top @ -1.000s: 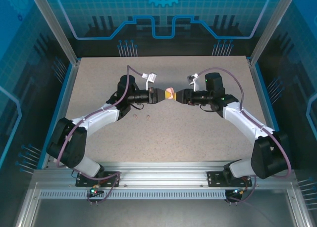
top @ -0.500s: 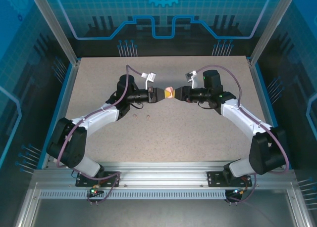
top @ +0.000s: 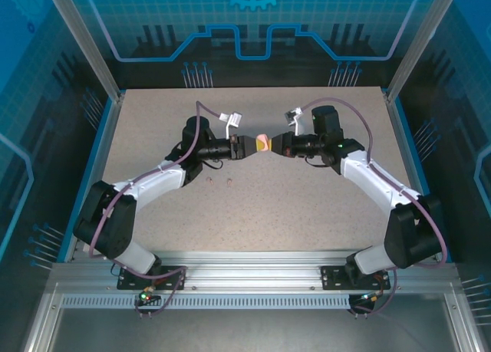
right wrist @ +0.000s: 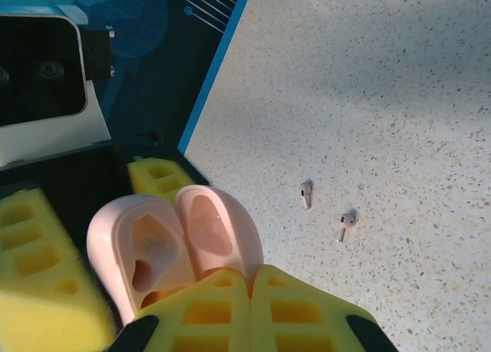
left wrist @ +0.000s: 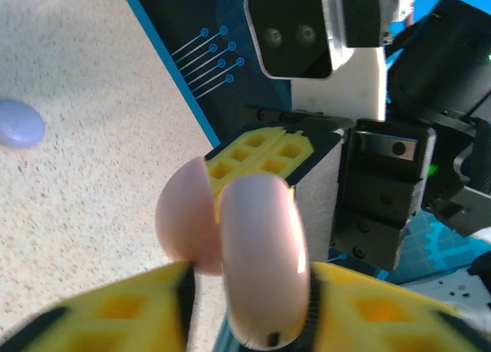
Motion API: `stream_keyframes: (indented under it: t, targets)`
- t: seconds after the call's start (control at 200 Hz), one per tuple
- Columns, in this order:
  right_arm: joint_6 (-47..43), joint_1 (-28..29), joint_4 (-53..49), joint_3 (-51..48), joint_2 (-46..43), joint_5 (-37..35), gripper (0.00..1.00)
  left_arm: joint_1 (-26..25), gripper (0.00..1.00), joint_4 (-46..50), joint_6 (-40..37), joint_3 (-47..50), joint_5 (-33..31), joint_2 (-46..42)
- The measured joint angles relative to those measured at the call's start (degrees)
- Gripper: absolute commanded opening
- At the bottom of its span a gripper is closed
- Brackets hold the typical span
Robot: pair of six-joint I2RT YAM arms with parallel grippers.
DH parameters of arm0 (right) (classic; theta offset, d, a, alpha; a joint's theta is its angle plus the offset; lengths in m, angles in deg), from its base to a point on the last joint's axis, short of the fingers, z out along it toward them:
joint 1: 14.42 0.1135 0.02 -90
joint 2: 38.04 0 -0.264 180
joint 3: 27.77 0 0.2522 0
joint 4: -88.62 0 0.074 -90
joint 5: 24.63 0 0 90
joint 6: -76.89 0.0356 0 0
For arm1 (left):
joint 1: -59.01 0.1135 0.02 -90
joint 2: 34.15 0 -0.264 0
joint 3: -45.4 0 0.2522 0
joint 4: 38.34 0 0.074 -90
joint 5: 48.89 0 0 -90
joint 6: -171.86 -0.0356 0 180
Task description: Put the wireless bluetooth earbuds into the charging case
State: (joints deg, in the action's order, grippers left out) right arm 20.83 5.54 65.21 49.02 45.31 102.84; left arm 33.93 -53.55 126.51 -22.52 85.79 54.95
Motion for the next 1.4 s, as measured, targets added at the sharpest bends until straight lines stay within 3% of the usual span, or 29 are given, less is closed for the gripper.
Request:
stream_keyframes:
  t: [0.08,0.215,0.435,0.72,0.98,1.145,1.401]
  targets:
    - [-1.79,0.02,-2.8,1.64,0.0,-1.33,0.0,-0.17,0.7,0.46,0.09,0.0,-0.33,0.0]
    - [-6.27,-0.04,-8.85,4.92,-0.02,-4.17,0.0,0.2,0.79,4.42,-2.45,-0.94,-0.98,0.0]
    - [-16.31,-0.13,-17.05,7.72,-0.02,-10.54,0.0,4.02,0.83,17.59,-10.67,-9.9,-0.66,0.0]
    - [-29.97,-0.13,-22.99,8.41,0.09,-15.78,0.0,7.08,0.84,41.51,-27.43,-28.24,7.32,5.01]
    - [-37.51,-0.13,-26.95,13.49,4.07,-11.93,0.0,7.02,0.76,59.49,-39.04,-34.29,14.99,16.02]
    - [-39.04,-0.11,-28.5,15.1,6.99,-9.57,0.0,6.25,0.71,66.14,-42.84,-36.68,17.03,19.58]
    - [-39.43,0.11,-29.42,15.47,8.66,-8.72,0.0,3.58,0.67,69.02,-45.13,-37.59,18.36,20.06]
